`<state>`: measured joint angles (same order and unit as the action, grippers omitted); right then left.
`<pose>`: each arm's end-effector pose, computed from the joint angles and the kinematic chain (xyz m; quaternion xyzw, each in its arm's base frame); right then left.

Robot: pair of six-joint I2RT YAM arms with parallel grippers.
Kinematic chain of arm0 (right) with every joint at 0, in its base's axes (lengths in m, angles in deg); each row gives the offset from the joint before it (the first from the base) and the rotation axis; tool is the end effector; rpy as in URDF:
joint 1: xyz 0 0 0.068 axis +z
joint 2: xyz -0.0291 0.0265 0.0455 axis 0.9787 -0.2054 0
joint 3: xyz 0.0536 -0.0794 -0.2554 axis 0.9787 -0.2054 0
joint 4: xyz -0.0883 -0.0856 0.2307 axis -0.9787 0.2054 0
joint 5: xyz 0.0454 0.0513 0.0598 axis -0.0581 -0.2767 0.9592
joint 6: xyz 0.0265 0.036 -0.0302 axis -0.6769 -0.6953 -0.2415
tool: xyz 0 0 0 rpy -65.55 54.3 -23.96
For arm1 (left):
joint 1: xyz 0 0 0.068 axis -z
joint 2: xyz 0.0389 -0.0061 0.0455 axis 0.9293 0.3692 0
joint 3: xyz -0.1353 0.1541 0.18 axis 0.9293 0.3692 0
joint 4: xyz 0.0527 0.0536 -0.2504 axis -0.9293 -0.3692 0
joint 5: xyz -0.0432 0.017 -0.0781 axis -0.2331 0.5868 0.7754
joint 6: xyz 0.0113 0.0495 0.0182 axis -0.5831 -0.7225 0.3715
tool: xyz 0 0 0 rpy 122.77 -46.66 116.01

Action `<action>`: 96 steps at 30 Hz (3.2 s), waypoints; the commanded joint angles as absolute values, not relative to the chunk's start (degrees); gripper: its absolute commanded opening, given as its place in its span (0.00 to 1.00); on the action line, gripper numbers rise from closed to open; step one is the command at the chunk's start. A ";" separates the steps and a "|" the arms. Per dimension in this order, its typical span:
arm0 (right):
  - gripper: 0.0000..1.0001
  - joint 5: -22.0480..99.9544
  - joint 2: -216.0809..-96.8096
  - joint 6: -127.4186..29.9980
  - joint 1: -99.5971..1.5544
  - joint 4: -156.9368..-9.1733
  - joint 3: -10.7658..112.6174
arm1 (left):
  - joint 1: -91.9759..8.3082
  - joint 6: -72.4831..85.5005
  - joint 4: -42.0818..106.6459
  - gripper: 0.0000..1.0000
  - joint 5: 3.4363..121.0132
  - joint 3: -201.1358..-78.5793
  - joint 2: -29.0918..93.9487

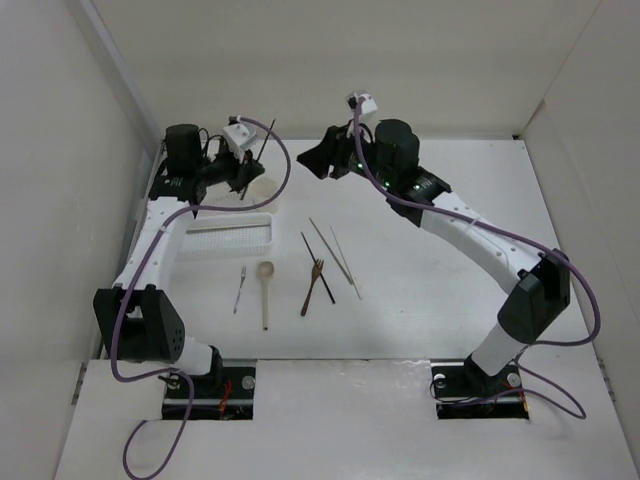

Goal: Sort the eating utensils into containers

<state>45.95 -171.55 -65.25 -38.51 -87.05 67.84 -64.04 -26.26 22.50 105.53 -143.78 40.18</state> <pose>0.3062 0.2655 0.4199 -0.1886 0.6830 0.4426 0.5496 0.3290 -0.0527 0.3806 0.4163 0.6370 -0.2600 0.5944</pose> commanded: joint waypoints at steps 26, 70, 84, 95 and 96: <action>0.54 43.52 -168.26 -60.18 -47.74 -88.49 62.74 | -74.13 -101.57 25.09 0.00 76.11 -119.98 47.63; 0.29 25.32 -195.42 -55.43 -38.51 -52.54 67.66 | -74.13 -34.87 27.89 0.98 68.55 -119.64 12.31; 0.30 22.70 -189.36 -55.26 -38.51 -53.77 62.04 | -74.13 -32.85 32.20 0.98 68.03 -114.09 9.59; 0.30 22.69 -189.01 -54.11 -37.45 -55.61 58.44 | -74.13 -32.23 31.67 0.98 68.03 -112.42 8.97; 0.30 22.70 -187.35 -53.59 -37.45 -56.40 57.48 | -74.13 -31.62 31.67 0.98 68.03 -112.42 8.97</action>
<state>23.30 -191.98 -54.82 -38.05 -53.87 59.15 -74.07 -33.26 28.86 68.33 -113.01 10.41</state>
